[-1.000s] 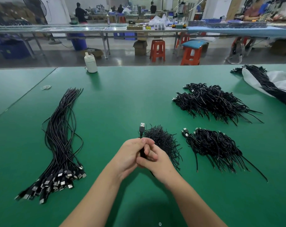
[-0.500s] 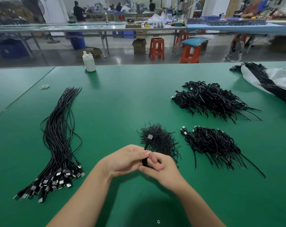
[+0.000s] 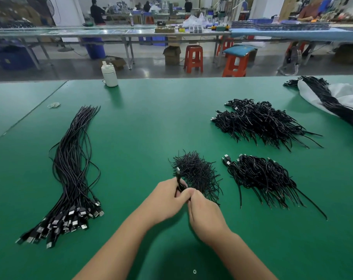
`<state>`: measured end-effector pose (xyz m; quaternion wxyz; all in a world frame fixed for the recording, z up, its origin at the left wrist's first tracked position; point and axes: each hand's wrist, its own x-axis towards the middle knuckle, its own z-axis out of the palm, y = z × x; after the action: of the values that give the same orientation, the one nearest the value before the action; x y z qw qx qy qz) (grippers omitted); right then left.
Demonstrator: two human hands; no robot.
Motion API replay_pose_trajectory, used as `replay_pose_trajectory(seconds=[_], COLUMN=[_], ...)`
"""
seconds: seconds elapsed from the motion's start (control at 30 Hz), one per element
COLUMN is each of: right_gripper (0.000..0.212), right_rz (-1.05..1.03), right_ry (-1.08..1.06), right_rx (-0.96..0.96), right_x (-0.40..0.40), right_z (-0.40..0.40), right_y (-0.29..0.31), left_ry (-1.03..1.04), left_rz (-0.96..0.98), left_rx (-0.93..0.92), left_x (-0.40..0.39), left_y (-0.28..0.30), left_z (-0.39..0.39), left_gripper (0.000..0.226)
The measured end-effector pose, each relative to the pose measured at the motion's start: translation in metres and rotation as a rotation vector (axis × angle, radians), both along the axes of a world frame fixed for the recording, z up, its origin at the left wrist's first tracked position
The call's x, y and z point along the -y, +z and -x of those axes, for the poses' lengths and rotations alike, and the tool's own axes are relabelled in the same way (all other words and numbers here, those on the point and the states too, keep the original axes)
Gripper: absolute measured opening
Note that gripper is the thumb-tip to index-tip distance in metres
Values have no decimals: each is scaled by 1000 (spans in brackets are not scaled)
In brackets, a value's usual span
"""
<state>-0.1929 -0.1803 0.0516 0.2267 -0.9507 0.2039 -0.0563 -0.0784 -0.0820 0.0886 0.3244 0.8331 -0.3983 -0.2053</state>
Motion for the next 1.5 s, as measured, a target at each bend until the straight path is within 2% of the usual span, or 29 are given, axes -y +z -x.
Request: replay_pose_trajectory(seconds=[0.1,0.23,0.3,0.5,0.7,0.73,0.83,0.87,0.9,0.97,1.03,1.1,1.23,1.37,1.5], right_gripper=[23,34,33,26,28,28,27,28,29,30,31,32,33,34,34], right_rz=[-46,-328,-365,-164,-61,-35,-13,-26,-44,-72,-110,-174,-290,-311,-311], right_ry=[12,26,6,-59,-94,-106,-177,-210,-241,-289,-336,-390,-478,-493,-474], right_rx=[0,34,47,-35,27,32,51,55,60,70,77,92,110,93,94], right_x=[1,0,4,19,28,30,38,41,44,49,54,57,64,66,64], right_z=[-1,0,0,4,12,14,17,19,20,21,21,22,26,30,26], right_y=[4,10,13,18,17,16,9,7,4,0,-3,-5,-8,-11,-12], left_ry=[17,61,61,45,45,19,-26,-9,7,1,-86,-224,-309,-334,-368], left_rz=[51,74,97,121,96,106,195,192,161,36,-72,-162,-165,-135,-98], left_rx=[19,43,27,20,13,-27,-357,-399,-343,-20,218,356,429,454,570], left_x=[4,13,17,32,52,54,55,56,56,57,55,53,51,49,49], left_y=[-1,-1,1,2,4,3,-1,-4,-9,-24,-38,-54,-76,-77,-78], left_z=[-4,-8,-8,-1,4,4,7,7,6,5,9,16,19,16,17], left_gripper=[15,13,14,15,15,16,15,15,15,11,6,16,18,6,6])
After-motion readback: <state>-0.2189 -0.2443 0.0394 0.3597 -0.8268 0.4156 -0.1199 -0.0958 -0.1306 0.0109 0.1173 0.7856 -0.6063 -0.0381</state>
